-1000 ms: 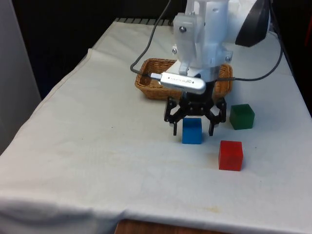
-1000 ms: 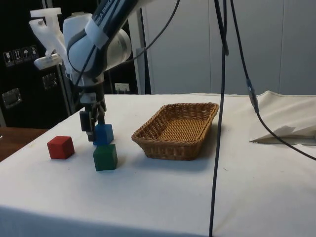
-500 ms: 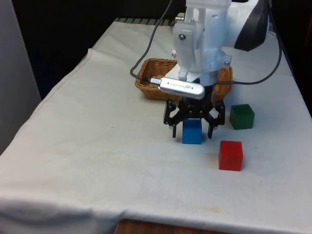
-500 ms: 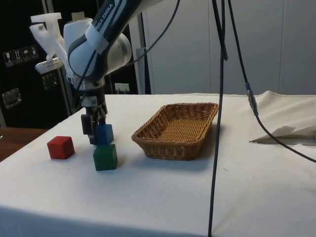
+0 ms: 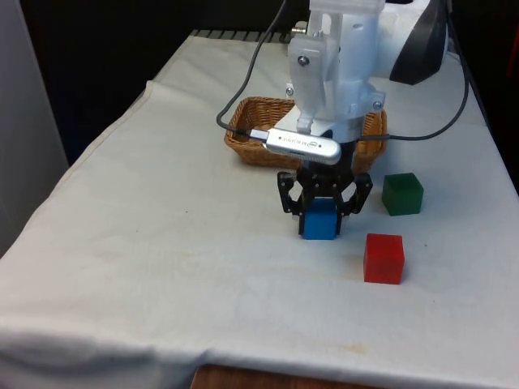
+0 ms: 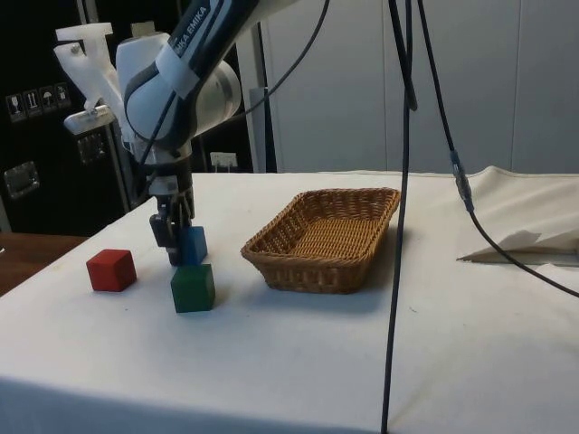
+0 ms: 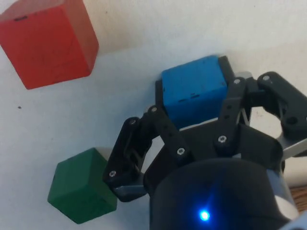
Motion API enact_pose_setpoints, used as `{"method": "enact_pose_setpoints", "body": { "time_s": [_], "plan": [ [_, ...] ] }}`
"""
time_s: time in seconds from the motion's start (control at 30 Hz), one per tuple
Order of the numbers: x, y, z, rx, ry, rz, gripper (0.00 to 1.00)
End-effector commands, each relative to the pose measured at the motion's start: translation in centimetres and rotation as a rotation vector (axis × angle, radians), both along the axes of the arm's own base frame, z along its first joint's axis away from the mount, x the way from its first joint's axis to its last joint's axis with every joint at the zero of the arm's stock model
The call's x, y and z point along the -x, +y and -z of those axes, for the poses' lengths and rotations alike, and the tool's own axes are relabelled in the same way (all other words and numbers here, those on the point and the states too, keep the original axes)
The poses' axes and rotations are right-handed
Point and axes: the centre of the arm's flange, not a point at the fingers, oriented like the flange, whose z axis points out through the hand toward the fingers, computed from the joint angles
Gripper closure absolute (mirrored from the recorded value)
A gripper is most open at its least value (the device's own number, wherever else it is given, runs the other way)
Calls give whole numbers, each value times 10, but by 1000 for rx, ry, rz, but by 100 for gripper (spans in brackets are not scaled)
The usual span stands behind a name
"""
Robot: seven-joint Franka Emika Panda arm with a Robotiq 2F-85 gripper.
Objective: Pick up exactly two blocks and place them into the basket.
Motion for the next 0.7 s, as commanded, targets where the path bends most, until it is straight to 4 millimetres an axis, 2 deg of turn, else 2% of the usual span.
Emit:
{"method": "enact_pose_setpoints", "body": {
  "time_s": [0.0, 0.17, 0.43, 0.47, 0.67],
  "plan": [
    [0, 1, 1, -1, 1, -1, 99],
    [0, 0, 0, 0, 1, 0, 98],
    [8, 0, -29, -3, 0, 2, 98],
    [6, 0, -26, -10, 0, 1, 98],
    [20, 1, -55, -14, -2, -1, 98]
  ]
}}
